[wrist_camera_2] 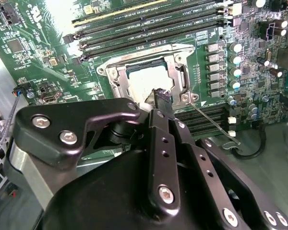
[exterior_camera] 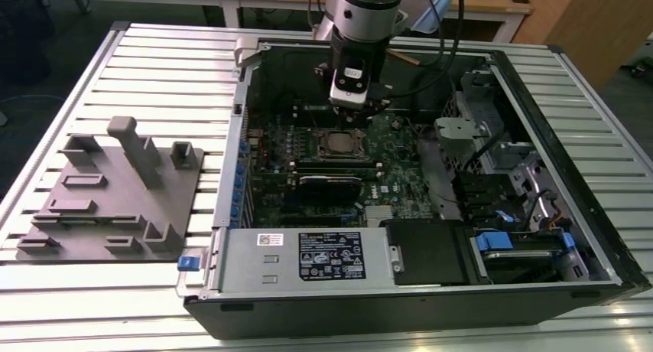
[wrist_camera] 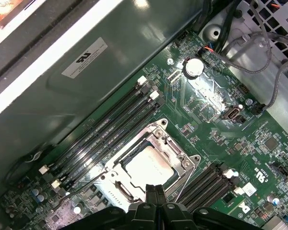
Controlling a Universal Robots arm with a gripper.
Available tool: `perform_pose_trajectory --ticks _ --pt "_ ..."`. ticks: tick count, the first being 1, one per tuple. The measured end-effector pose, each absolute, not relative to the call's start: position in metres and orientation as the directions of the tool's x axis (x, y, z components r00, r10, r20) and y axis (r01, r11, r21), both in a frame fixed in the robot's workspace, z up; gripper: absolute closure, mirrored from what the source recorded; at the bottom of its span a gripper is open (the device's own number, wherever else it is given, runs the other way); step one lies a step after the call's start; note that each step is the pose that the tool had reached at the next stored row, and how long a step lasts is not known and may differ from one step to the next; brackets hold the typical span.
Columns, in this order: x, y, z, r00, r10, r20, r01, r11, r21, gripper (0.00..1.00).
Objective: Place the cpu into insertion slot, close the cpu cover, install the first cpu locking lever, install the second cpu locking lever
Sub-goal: 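Install the first cpu locking lever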
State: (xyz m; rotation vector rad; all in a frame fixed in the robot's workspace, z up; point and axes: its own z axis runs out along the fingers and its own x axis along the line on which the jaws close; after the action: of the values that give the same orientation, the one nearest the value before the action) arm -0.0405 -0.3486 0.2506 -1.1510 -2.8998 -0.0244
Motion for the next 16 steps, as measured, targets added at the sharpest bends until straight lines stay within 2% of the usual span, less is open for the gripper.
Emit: perform_pose_trajectory --ticks 16 --pt "-0.0406 -0.3486 0.2505 -0.813 0.582 0.026 0.582 0.813 0.007 0.89"
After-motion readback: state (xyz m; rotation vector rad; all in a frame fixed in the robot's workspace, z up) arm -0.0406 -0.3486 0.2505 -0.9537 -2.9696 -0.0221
